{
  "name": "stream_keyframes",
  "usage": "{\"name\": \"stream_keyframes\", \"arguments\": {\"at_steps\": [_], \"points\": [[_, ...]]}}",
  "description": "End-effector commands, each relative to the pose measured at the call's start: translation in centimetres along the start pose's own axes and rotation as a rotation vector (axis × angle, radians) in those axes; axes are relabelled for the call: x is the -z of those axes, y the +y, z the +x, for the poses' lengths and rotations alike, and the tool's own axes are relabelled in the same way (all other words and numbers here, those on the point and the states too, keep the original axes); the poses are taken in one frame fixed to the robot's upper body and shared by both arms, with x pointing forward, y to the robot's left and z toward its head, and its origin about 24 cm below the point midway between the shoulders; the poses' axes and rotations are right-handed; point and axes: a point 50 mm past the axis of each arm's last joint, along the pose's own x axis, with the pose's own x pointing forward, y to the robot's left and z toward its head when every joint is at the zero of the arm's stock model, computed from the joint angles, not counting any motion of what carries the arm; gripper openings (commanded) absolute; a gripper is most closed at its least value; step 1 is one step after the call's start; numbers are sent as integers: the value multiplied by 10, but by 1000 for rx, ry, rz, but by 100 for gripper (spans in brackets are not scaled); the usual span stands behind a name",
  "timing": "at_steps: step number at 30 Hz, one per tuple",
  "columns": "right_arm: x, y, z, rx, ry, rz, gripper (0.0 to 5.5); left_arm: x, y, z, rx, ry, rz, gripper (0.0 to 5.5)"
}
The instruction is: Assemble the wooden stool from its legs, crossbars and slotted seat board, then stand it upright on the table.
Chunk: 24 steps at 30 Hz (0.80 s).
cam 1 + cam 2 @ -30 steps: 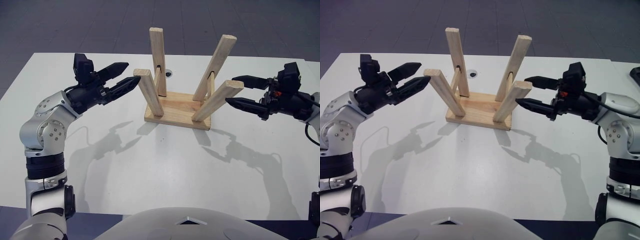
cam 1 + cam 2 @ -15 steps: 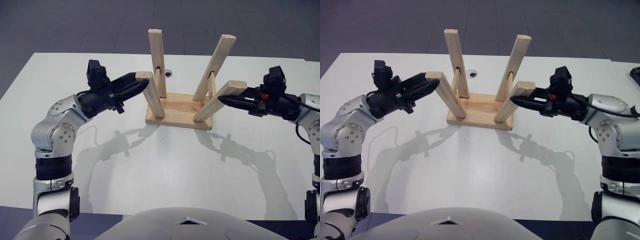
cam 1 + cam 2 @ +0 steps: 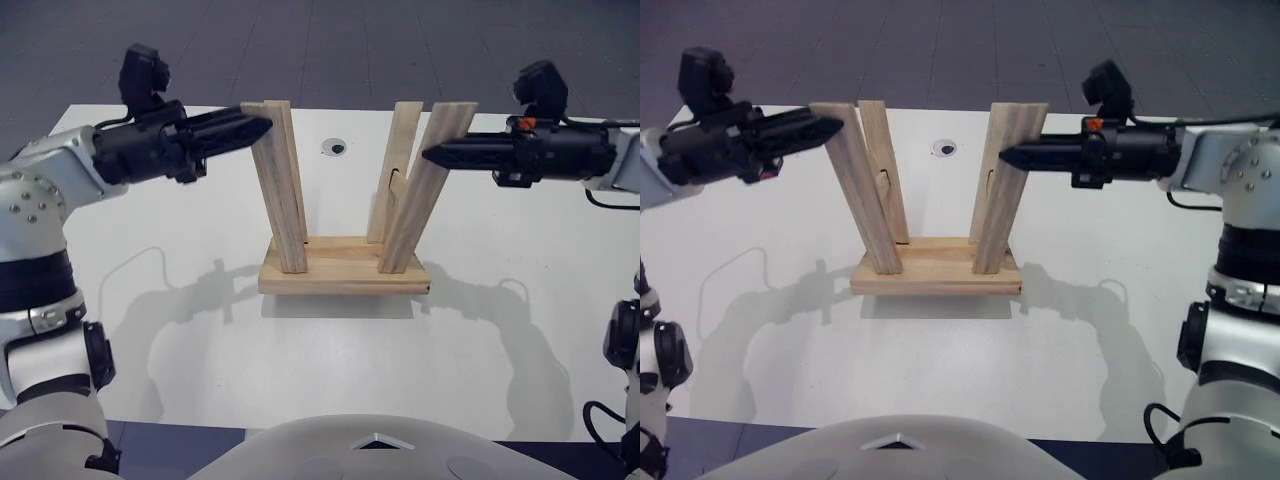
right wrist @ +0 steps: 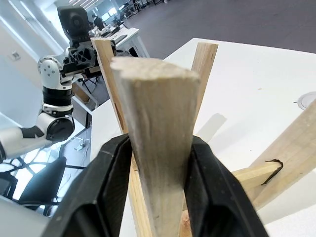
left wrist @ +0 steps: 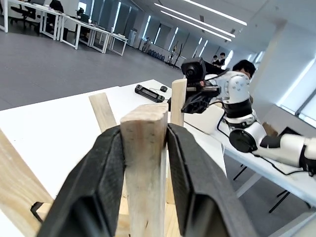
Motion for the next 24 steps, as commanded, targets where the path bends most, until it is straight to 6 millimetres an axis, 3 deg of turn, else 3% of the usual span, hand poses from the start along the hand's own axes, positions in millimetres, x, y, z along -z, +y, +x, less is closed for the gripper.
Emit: {"name": "stream_keyframes", "arguments": {"at_steps": [1,9,11,14,18,24], "points": [[-2,-24,30,286,103,173,144,27,31,28,-93,133,-302,120],[14,-51,59,352,115,352,147,59,58,36,-158,153,-382,121],[21,-57,62,364,124,391,213,68,64,38,-178,162,-382,121],[26,-60,63,362,122,420,272,76,72,40,-209,162,-370,202],[33,-67,62,369,99,460,327,82,84,39,-262,153,-318,262],[37,-71,50,358,36,474,415,73,97,21,-330,71,-288,358]]}}
